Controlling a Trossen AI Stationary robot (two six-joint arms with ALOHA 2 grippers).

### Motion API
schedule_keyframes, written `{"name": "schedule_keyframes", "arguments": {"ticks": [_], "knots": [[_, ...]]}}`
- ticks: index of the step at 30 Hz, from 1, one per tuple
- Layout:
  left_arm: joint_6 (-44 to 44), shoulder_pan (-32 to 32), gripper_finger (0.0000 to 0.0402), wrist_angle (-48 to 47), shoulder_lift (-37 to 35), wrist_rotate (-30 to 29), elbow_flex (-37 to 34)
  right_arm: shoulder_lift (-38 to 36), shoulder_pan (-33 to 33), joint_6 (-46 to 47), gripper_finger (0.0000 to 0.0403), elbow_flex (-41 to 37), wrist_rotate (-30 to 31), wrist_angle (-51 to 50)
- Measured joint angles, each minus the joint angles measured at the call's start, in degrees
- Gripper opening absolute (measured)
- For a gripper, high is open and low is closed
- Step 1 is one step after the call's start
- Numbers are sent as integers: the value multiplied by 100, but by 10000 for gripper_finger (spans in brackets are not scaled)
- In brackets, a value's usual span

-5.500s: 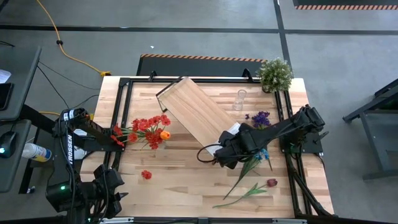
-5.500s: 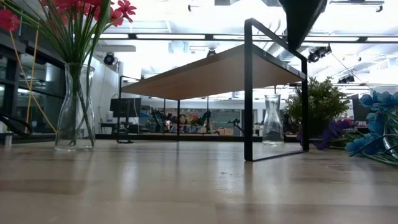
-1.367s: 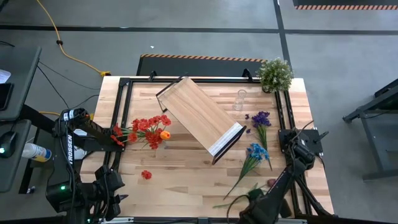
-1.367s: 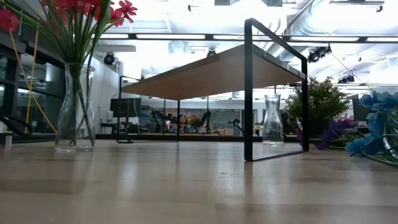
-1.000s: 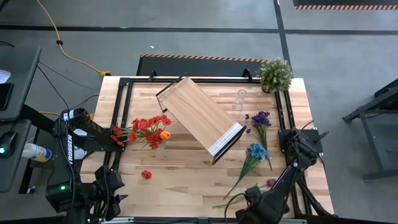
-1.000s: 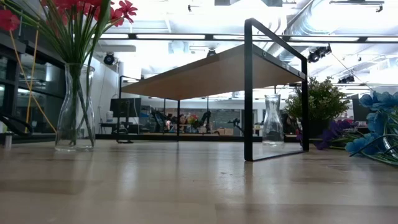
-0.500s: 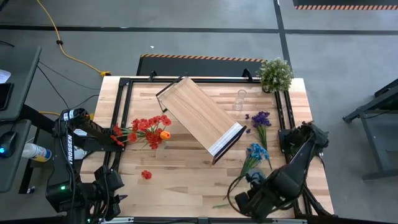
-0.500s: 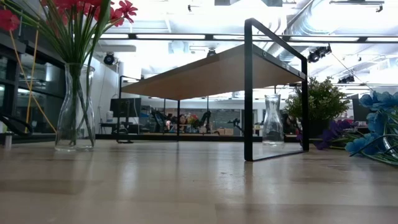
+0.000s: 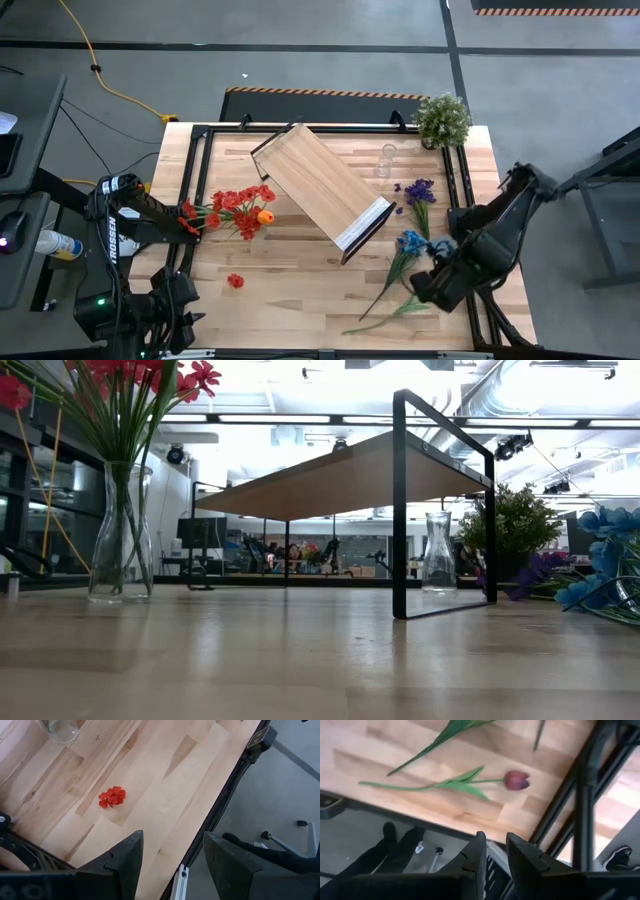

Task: Pick and place flowers into a vace then onto a shelf
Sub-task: Put the red flower into the top transparent vase

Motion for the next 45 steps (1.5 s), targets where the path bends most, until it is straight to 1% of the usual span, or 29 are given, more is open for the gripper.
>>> {"name": "schedule_keyframes", "arguments": {"ticks": [7, 13, 17, 21, 24, 26, 29, 38, 45], "knots": [[-268, 0, 239, -12, 0, -3, 0, -738, -85, 1, 67, -917, 80, 2], [-454, 0, 239, -38, 0, -13, 0, -1044, -199, 64, 67, -1626, -10, 149], [-475, 0, 239, -50, 0, -31, 2, -1086, -202, 79, 67, -2086, -38, 768], [-475, 0, 239, -61, 0, -35, 2, -1086, -202, 147, 67, -2619, -125, 1607], [-475, 0, 239, -76, 0, -35, 2, -1077, -204, 222, 67, -2928, -309, 1842], [-475, 0, 239, -76, 0, -34, 2, -1077, -202, 278, 67, -3039, -338, 1903], [-475, 0, 239, -74, 0, -34, 2, -1038, -231, 287, 67, -3114, -272, 2391], [-465, 0, 239, -83, 0, -33, 2, -416, -427, 238, 67, -3116, -232, 3253], [-361, 0, 239, -94, 0, -18, 2, -52, -455, 293, 67, -3116, -551, 3681]]}}
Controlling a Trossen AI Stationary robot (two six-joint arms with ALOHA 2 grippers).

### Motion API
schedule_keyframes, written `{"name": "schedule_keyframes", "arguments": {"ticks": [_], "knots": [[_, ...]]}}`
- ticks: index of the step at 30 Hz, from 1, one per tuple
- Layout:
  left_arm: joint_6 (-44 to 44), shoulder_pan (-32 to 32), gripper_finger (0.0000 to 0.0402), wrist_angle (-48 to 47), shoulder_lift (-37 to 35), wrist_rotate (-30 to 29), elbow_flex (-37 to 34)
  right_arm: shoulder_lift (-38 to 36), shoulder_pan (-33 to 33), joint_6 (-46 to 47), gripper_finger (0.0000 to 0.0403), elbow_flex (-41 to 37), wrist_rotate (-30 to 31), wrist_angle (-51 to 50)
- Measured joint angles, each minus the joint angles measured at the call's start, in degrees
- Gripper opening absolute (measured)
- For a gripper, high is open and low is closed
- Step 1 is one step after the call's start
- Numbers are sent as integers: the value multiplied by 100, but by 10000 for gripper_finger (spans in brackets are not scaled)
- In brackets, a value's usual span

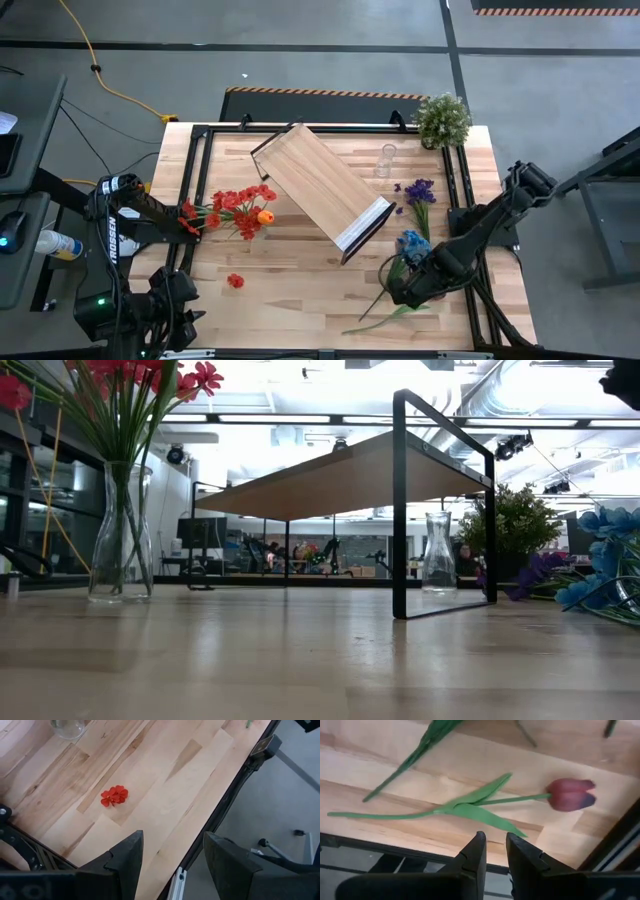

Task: Pick and place flowers into a vace then onto a shelf
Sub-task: Put the red flower into the top transparent vase

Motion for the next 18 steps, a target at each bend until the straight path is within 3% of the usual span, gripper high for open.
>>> {"name": "schedule_keyframes", "arguments": {"ticks": [10, 18], "knots": [[82, 0, 239, -1, 0, 5, 0, 301, 155, -118, 67, 0, -70, 1052], [81, 0, 239, 2, 0, 5, 0, 303, 366, 83, 67, 0, -518, 1329]]}}
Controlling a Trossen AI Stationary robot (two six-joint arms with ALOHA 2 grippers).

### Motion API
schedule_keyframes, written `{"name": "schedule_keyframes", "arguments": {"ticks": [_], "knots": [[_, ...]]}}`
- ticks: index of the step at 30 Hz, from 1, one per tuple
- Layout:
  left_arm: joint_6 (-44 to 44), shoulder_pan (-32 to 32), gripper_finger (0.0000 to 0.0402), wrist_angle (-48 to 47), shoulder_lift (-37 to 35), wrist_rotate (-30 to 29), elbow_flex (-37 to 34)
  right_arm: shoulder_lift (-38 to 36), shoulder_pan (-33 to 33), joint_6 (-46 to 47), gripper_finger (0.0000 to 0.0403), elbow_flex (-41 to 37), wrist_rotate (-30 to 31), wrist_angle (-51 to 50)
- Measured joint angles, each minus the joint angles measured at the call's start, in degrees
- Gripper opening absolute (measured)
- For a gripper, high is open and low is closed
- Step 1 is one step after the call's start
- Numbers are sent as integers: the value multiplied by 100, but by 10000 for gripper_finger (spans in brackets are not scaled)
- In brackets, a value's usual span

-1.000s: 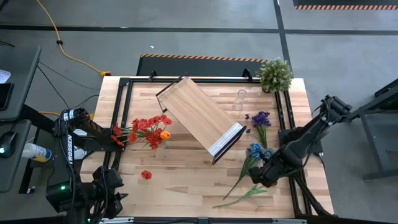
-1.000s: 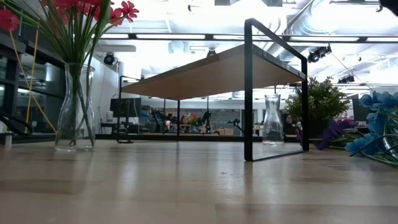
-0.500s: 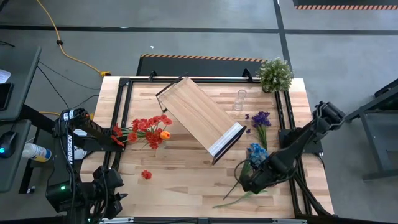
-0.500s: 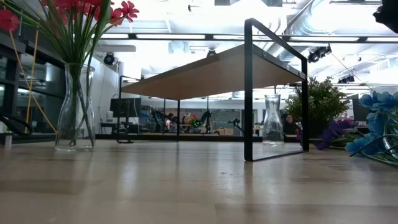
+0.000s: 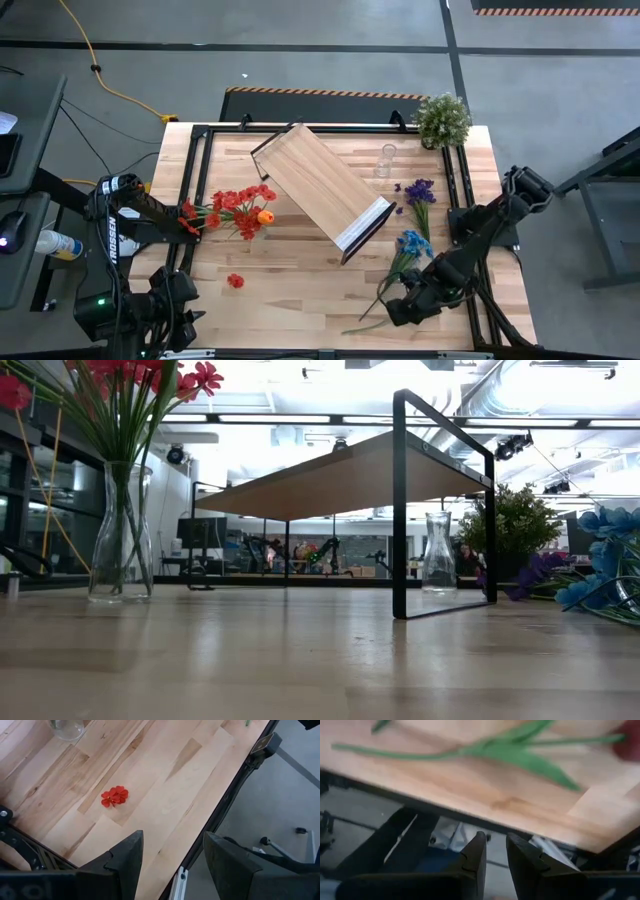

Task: Pick and place flowers into a vace then onto a shelf
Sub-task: Put the red flower into the top transparent vase

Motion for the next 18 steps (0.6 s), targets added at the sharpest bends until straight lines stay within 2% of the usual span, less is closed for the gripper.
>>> {"name": "schedule_keyframes", "arguments": {"ticks": [6, 18], "knots": [[2, 0, 239, 0, 0, 0, 0, 0, 94, 13, 67, 0, 2, 451], [2, 0, 239, 2, 0, -2, 0, 89, 117, 123, 67, 0, -147, 427]]}}
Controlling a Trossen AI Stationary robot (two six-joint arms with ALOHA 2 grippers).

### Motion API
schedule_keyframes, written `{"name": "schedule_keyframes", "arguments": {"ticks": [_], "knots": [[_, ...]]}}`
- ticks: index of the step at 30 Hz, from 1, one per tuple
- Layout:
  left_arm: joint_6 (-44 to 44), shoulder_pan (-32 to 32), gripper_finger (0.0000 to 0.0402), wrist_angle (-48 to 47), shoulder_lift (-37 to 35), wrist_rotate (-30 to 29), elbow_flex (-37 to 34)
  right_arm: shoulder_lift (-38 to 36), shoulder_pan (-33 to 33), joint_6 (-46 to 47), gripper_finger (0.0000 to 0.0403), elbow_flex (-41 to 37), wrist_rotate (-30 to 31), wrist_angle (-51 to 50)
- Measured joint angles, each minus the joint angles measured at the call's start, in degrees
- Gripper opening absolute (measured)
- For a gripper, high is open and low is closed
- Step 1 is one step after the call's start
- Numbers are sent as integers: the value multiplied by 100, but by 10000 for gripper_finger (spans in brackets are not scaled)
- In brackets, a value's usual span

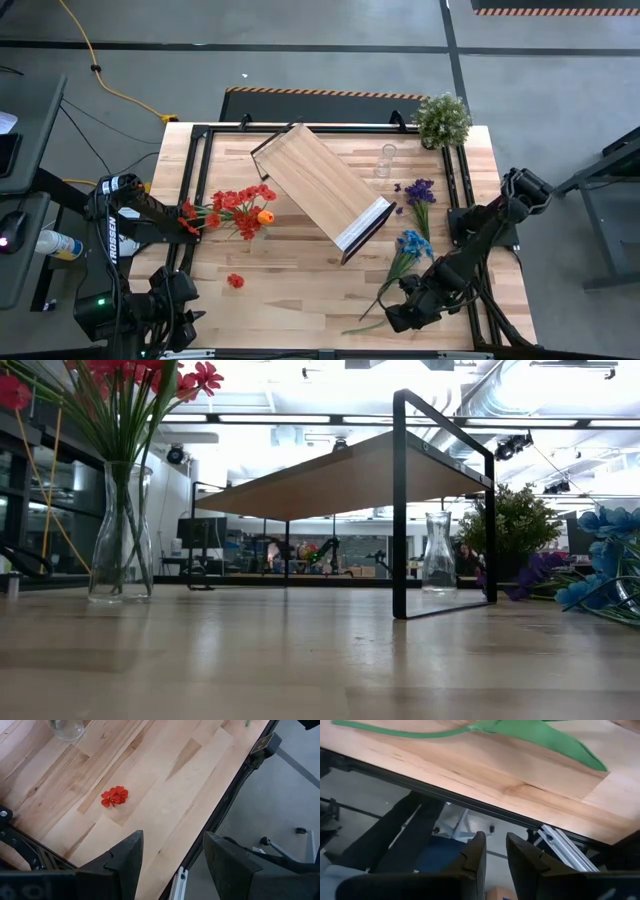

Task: Pick and place flowers into a vace then onto a shelf
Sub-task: Put the red flower into the top transparent vase

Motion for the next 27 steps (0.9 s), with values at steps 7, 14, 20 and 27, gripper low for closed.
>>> {"name": "schedule_keyframes", "arguments": {"ticks": [7, 14, 20, 27], "knots": [[22, 0, 239, -2, 0, -2, 0, 249, 0, 96, 67, 0, -247, 48], [184, 0, 239, 0, 0, -4, 0, 298, -2, 162, 67, 0, -514, 91], [276, 0, 239, -2, 0, -22, 0, 298, 0, -30, 67, 46, -244, 303], [410, 0, 239, -2, 0, -20, 0, 298, 18, -878, 67, 370, 1195, 248]]}}
